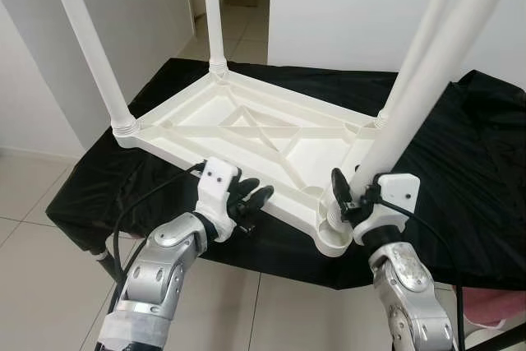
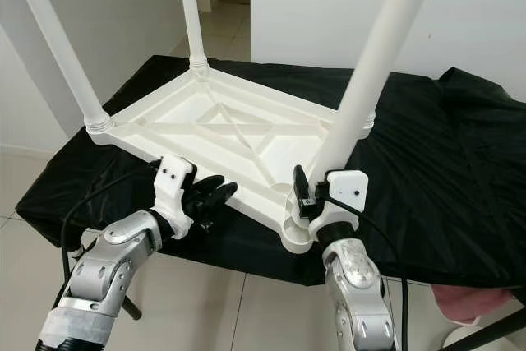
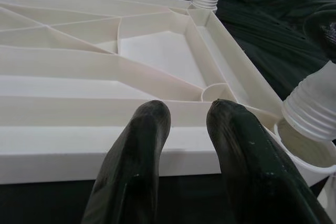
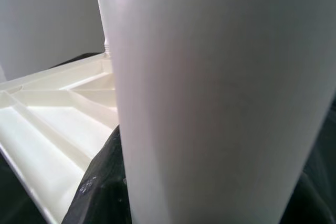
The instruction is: Building children table
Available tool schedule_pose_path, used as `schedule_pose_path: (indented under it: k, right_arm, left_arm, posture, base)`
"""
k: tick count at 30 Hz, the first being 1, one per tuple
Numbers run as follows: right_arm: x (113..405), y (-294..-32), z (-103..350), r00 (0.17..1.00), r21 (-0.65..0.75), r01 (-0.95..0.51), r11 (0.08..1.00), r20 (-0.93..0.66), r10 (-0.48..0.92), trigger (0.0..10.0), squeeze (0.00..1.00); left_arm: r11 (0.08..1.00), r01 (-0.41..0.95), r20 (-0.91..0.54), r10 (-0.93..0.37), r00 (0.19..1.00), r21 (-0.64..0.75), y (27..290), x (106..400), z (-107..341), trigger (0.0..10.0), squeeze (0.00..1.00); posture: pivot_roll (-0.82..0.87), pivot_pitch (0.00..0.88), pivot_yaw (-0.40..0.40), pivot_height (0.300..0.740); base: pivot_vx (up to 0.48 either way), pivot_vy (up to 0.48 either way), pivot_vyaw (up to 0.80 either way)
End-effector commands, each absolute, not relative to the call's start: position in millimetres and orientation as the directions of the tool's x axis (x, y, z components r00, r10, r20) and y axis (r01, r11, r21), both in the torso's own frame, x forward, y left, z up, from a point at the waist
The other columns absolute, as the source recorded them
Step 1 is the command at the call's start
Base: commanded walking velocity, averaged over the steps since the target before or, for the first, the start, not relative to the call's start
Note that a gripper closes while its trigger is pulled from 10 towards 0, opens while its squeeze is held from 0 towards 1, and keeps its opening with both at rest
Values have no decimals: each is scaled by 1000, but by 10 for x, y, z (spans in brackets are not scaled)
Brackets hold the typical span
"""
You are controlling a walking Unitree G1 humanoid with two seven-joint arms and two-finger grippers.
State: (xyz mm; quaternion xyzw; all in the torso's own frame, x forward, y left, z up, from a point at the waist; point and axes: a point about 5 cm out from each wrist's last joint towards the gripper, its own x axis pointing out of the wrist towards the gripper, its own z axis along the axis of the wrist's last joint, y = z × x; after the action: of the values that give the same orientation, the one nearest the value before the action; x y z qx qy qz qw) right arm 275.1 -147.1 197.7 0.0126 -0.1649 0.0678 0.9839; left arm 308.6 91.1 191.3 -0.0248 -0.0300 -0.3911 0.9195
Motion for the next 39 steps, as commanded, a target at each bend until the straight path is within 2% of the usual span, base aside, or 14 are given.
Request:
schedule_pose_path:
  k: [1,7,11,20,22,35,39]
  right_arm:
    - [2664,-1464,1932,935,8,-149,989,327,139,10000,0]
    - [2631,-1465,1813,944,0,-172,985,287,165,10000,0]
    - [2634,-1448,1791,941,-23,-196,980,278,194,10000,0]
    - [2712,-1383,1737,927,-151,-243,958,256,275,10000,0]
    - [2720,-1366,1686,920,-193,-271,943,237,313,10000,0]
    - [2792,-1392,1560,916,-213,-312,926,192,352,10000,0]
    - [2855,-1428,1518,928,-123,-307,944,180,325,10000,0]
  left_arm:
    - [719,693,82,-689,720,-47,954,3038,1926,10000,0]
    - [696,718,95,-716,692,15,921,2927,1934,10000,0]
    - [678,735,83,-732,676,1,892,2877,1915,10000,0]
    - [626,777,90,-779,621,57,797,2733,1912,10000,0]
    - [570,819,76,-821,565,66,780,2658,1885,10000,0]
    - [528,842,45,-849,526,116,796,2584,1868,10000,0]
    - [509,851,51,-860,507,127,776,2582,1897,10000,0]
  posture:
    - [-2,101,1,740]
    - [-4,103,4,740]
    - [-3,103,8,740]
    - [6,105,8,740]
    - [9,105,6,740]
    - [16,117,15,740]
    - [12,121,18,740]
  base:
    - [0,0,0]
    - [0,0,0]
    - [0,0,0]
    - [0,0,0]
    - [0,0,0]
    - [0,0,0]
    - [0,0,0]
